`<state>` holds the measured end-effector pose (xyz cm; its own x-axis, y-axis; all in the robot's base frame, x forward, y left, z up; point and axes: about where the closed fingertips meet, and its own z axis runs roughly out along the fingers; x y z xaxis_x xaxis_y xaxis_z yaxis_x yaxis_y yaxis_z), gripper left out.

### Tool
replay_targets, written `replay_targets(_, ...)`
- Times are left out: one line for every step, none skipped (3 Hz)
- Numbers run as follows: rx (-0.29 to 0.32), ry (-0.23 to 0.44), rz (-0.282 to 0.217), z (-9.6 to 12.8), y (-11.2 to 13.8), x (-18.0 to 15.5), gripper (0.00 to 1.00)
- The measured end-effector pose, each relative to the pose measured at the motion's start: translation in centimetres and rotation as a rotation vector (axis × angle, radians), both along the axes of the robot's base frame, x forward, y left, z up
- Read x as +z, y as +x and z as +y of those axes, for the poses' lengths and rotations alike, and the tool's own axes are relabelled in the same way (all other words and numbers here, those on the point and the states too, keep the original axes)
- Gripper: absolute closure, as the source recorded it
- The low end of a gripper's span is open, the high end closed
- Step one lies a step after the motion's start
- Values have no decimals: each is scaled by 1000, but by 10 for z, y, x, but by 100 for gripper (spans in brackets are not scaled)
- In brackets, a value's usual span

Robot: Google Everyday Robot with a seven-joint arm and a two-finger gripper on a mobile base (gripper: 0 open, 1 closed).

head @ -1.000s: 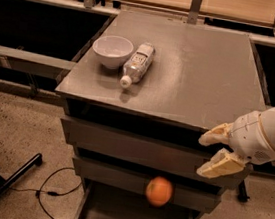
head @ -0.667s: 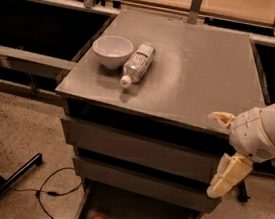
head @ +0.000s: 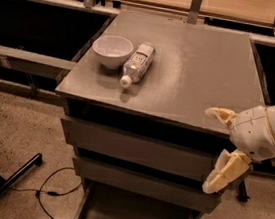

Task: Place orange into bottom drawer

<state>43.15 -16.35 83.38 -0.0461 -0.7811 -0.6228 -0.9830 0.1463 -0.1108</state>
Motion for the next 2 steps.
replay_targets(3,27,2,8,-1,5,0)
replay_targets(3,27,2,8,-1,5,0)
